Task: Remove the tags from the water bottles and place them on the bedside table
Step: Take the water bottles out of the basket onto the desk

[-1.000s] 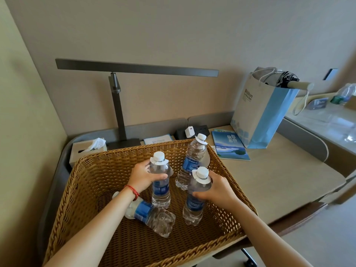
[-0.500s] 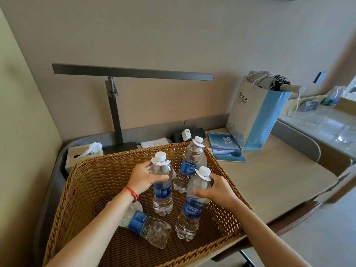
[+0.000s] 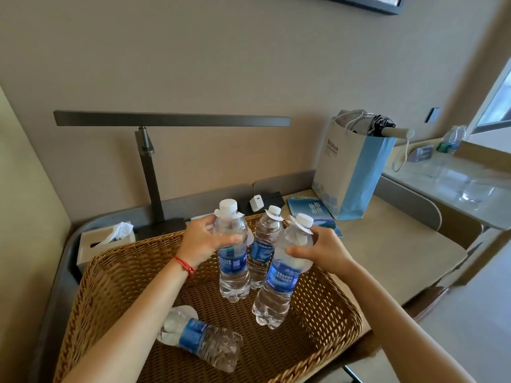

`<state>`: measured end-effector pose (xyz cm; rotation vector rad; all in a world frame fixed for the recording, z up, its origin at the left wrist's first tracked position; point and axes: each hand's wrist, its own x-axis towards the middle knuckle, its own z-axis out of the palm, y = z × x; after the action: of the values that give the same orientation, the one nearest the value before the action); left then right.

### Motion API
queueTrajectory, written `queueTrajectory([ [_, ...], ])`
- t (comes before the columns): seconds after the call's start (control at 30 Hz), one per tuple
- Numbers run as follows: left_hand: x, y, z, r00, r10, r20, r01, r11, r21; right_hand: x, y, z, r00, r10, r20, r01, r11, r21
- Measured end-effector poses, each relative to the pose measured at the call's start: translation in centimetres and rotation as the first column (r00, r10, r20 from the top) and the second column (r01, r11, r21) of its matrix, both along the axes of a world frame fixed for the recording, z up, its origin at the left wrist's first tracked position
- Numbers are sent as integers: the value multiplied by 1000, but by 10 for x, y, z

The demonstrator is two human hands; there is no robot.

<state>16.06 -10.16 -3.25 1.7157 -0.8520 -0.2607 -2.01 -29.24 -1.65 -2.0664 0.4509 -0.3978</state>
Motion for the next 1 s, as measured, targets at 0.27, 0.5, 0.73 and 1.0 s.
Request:
queueTrajectory([
  [0.27,-11,-32,43,999,-33,-27,31,998,-52,-11,-30,44,993,-40,107,46,997,-59],
  [0.5,-49,-84,81,995,-7,98,22,989,-149,-47,-91,86,973,-50,224,52,999,-2],
  [0.73,-105,-163,104,994,38,107,-14,977,-214,-99,-181,116,974,-16,227,21,1000,-18],
  [1.0,-150,-248,83,1000,3,23,2,979,-206,-147,-265,96,990,-48,136,56,997,-56],
])
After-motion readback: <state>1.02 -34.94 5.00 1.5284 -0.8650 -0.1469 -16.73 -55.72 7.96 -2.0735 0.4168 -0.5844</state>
